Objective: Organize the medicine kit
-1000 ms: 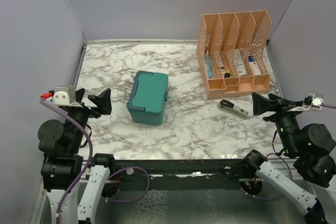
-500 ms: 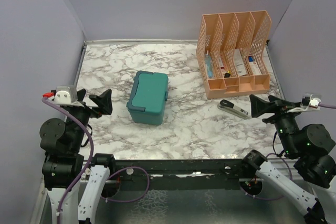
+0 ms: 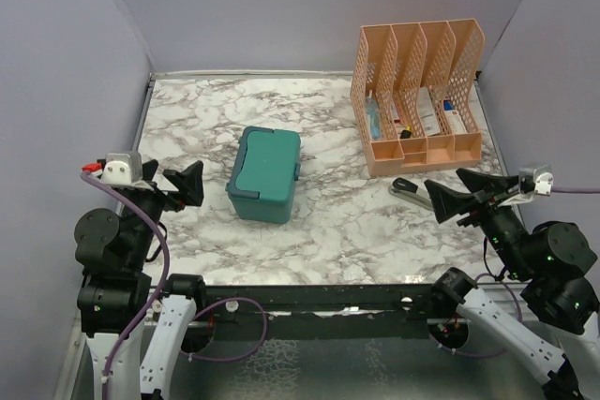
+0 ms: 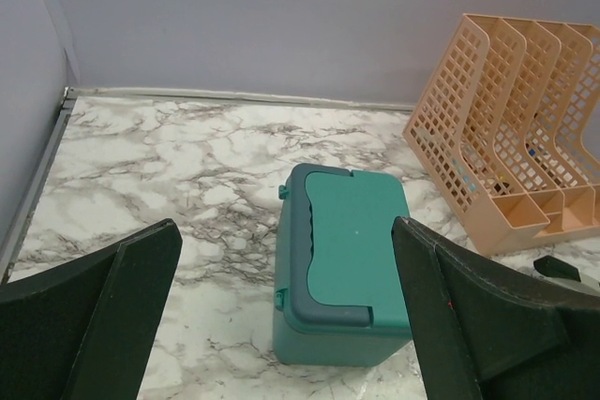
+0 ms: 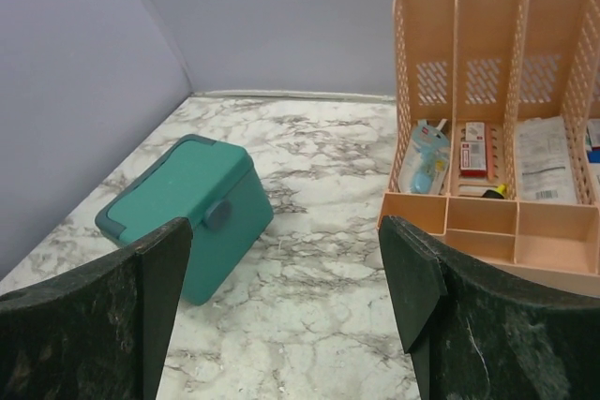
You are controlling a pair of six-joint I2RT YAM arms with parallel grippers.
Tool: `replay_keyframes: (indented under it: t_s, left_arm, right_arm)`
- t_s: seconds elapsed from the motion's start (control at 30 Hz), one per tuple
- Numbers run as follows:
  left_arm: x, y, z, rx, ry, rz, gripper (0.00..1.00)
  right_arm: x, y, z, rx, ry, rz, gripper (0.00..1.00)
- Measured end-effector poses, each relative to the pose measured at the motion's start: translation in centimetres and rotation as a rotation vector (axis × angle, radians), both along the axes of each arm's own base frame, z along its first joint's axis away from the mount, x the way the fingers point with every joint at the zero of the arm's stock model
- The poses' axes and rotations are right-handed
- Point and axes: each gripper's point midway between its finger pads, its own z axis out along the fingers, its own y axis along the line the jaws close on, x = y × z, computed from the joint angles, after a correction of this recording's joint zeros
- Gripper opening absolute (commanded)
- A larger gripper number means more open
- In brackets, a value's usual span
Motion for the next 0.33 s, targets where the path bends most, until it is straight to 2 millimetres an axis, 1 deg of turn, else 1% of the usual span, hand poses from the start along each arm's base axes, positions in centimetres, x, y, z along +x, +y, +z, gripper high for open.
replay_keyframes:
  t_s: [0.13, 0.27, 0.33]
  left_arm:
    - [-0.04, -0.19, -0.01, 0.000, 0.000, -0.011, 0.99]
    - [-0.04, -0.19, -0.01, 0.000, 0.000, -0.011, 0.99]
    - [-0.03, -0.19, -0.02, 0.000, 0.000, -0.011, 0.99]
  right_arm:
    - [-0.15, 0.74, -0.02, -0.014, -0.014, 0.040, 0.82]
    - [0.12, 1.00, -0.68, -0.024, -0.003, 0.042, 0.82]
    - [0.15, 1.00, -0.70, -0.025, -0.003, 0.041, 0.83]
